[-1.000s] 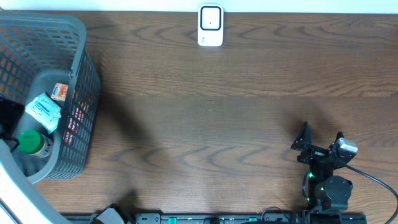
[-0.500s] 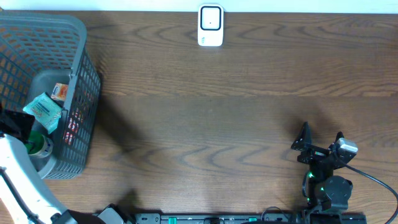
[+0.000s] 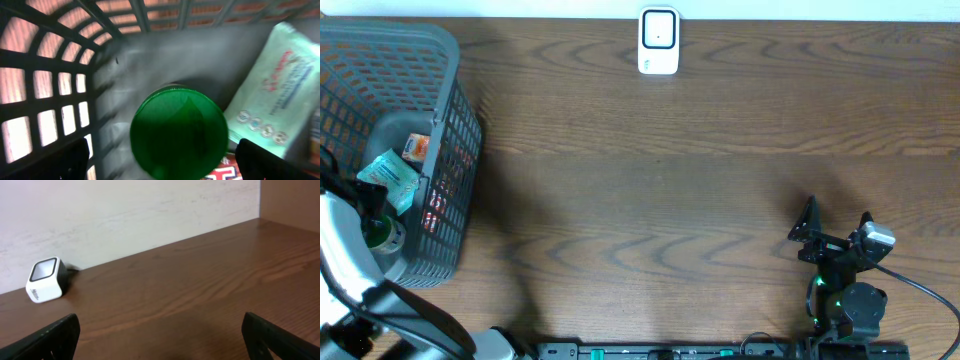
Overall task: Scan the item barcode
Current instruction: 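Reach the left gripper into the basket and grasp the green-capped bottle, then lift the bottle out and carry it toward the white scanner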
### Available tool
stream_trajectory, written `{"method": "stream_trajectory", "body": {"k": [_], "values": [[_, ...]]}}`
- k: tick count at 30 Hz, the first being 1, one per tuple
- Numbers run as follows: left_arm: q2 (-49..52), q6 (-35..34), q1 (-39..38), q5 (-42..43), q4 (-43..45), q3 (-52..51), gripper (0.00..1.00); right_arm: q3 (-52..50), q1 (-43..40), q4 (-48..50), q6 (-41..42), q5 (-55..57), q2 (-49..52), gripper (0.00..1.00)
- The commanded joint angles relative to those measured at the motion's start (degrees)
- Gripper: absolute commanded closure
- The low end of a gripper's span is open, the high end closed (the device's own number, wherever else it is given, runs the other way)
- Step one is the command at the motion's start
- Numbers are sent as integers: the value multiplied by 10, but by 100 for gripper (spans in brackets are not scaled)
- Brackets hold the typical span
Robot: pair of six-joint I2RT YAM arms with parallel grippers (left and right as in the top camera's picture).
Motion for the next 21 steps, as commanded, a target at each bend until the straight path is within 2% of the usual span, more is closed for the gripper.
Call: {"method": "stream_trajectory", "body": {"k": [1, 17, 19, 21], "values": [[30, -3, 3, -8, 10, -4, 7, -1, -2, -2, 7, 1, -4, 1], [126, -3, 3, -7, 39, -4, 7, -1, -2, -2, 7, 1, -4, 1], [134, -3, 2, -7, 39, -4, 8, -1, -2, -2, 7, 1, -4, 1], [136, -3, 3, -7, 39, -4, 14, -1, -2, -2, 7, 1, -4, 1]]}}
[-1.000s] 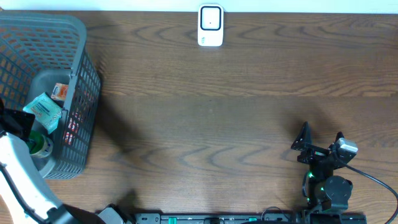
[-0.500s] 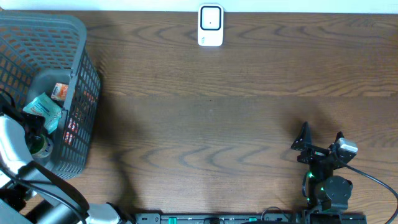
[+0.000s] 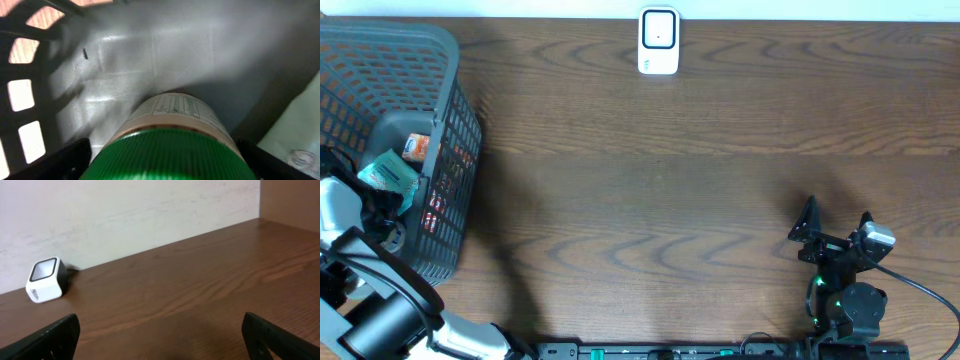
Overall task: Scan the item barcode
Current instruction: 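Lift the bottle out and carry it toward the white scanner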
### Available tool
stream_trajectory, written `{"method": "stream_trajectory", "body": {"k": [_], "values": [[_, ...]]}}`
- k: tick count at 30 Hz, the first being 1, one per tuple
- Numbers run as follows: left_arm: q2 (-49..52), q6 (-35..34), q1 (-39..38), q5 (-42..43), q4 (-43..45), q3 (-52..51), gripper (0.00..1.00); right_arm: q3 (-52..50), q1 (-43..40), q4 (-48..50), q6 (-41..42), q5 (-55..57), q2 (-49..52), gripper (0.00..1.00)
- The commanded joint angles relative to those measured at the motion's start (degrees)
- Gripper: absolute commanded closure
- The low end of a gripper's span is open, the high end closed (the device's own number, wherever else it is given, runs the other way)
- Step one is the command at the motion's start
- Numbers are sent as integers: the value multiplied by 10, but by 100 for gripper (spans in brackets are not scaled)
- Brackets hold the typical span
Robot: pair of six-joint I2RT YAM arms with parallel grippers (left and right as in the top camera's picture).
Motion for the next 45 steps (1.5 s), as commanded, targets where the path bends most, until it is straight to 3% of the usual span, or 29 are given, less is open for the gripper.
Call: {"method": "stream_trajectory", "body": {"k": [1, 3, 9, 16, 21, 31, 36, 40, 44, 45], "values": [[9, -2, 3, -7, 0, -4, 17, -1, -2, -2, 7, 1, -4, 1], [9, -2, 3, -7, -3, -4, 24, -1, -2, -2, 7, 1, -4, 1], [5, -2, 3, 10, -13, -3, 31, -1, -2, -2, 7, 1, -4, 1], [-59, -2, 2, 21, -40, 14, 33, -1, -2, -2, 7, 1, -4, 1], [-169, -2, 2, 52, -59, 48, 33, -1, -2, -2, 7, 1, -4, 1], [-449, -62, -18, 228, -37, 62, 33, -1, -2, -2, 7, 1, -4, 1], [-520, -110, -106, 270, -17, 62, 33, -1, -2, -2, 7, 1, -4, 1], [-517, -129, -214, 267, -15, 57, 33, -1, -2, -2, 7, 1, -4, 1], [-477, -156, -334, 216, -20, 42, 33, -1, -2, -2, 7, 1, -4, 1], [-443, -164, -393, 185, -21, 39, 33, -1, -2, -2, 7, 1, -4, 1]]}}
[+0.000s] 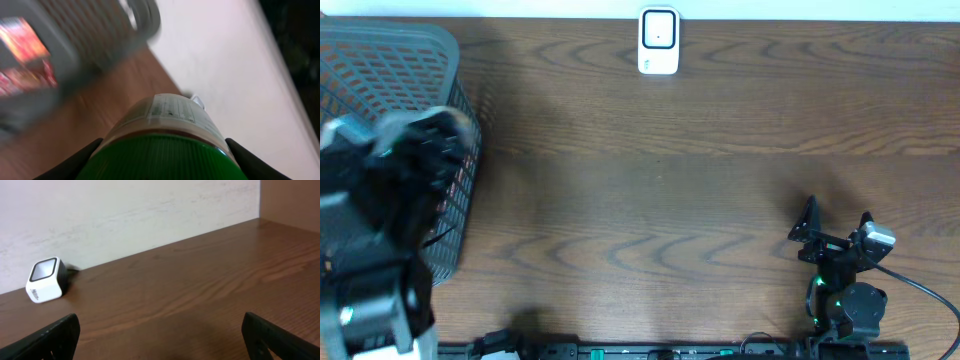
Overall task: Scan the item barcode
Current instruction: 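Lift the bottle out and carry it toward the white scanner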
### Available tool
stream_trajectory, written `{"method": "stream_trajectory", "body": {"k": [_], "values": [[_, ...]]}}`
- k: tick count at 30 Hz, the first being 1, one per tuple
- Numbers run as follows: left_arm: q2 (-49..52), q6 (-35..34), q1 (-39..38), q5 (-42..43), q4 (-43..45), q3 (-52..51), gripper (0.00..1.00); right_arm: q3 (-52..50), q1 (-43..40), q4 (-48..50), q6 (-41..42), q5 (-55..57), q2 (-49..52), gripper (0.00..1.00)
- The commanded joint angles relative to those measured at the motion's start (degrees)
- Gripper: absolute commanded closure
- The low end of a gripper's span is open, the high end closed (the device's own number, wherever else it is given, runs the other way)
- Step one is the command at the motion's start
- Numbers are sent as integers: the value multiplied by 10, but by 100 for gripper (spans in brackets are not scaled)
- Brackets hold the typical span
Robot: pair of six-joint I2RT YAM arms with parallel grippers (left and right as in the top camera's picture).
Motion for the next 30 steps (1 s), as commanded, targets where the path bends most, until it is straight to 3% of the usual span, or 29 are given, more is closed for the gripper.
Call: {"method": "stream_trajectory", "body": {"k": [1, 7, 11, 19, 30], "values": [[76, -38, -124, -70, 3, -13, 33, -1, -2, -2, 7, 1, -4, 1], [249, -59, -290, -159, 17, -13, 33, -1, -2, -2, 7, 1, -4, 1], [361, -73, -344, -168, 39, -13, 33, -1, -2, -2, 7, 1, -4, 1], [515, -126, -395, -168, 50, -13, 33, -1, -2, -2, 7, 1, -4, 1], [541, -171, -402, -169, 52, -13, 33, -1, -2, -2, 7, 1, -4, 1]]}}
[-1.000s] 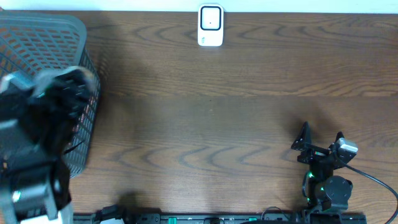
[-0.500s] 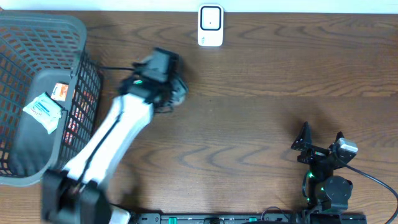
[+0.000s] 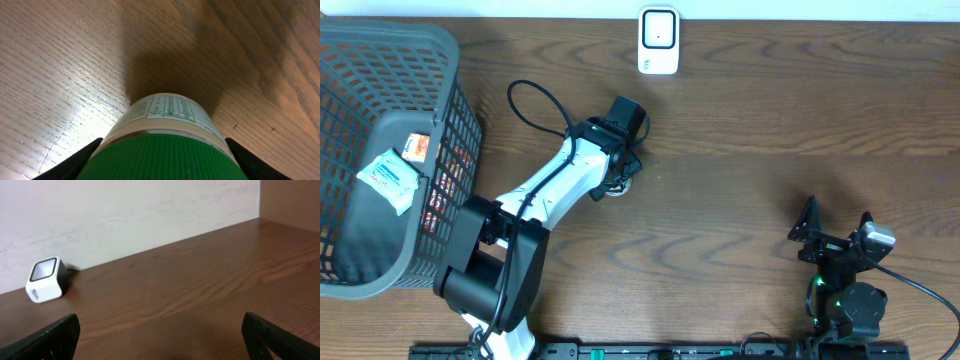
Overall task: Scan the item barcode
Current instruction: 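Lift the bottle out and carry it toward the white scanner, then hold the bottle under the scanner, then set it on the table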
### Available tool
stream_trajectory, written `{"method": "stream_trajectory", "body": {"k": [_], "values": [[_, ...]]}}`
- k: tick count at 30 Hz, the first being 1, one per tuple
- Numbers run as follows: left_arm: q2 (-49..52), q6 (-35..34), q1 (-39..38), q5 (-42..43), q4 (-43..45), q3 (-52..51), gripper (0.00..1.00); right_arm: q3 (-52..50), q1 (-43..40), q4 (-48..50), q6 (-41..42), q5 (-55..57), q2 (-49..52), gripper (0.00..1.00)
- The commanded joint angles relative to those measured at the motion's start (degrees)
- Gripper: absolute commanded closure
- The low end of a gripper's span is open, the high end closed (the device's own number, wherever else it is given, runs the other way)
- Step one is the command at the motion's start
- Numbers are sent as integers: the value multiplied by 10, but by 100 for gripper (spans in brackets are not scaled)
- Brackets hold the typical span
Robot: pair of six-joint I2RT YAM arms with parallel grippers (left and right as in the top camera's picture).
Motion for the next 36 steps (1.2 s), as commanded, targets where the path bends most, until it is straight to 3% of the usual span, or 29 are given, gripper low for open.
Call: {"method": "stream_trajectory", "body": {"k": [1, 11, 16, 36], "values": [[-3, -16, -3, -14, -9, 0, 33, -1, -2, -2, 7, 1, -4, 1], [-3, -15, -11, -74, -42, 0, 33, -1, -2, -2, 7, 1, -4, 1], [-3, 37, -11, -97, -53, 0, 33, -1, -2, -2, 7, 1, -4, 1], [5, 49, -11, -73, -37, 0, 32, -1, -2, -2, 7, 1, -4, 1]]}}
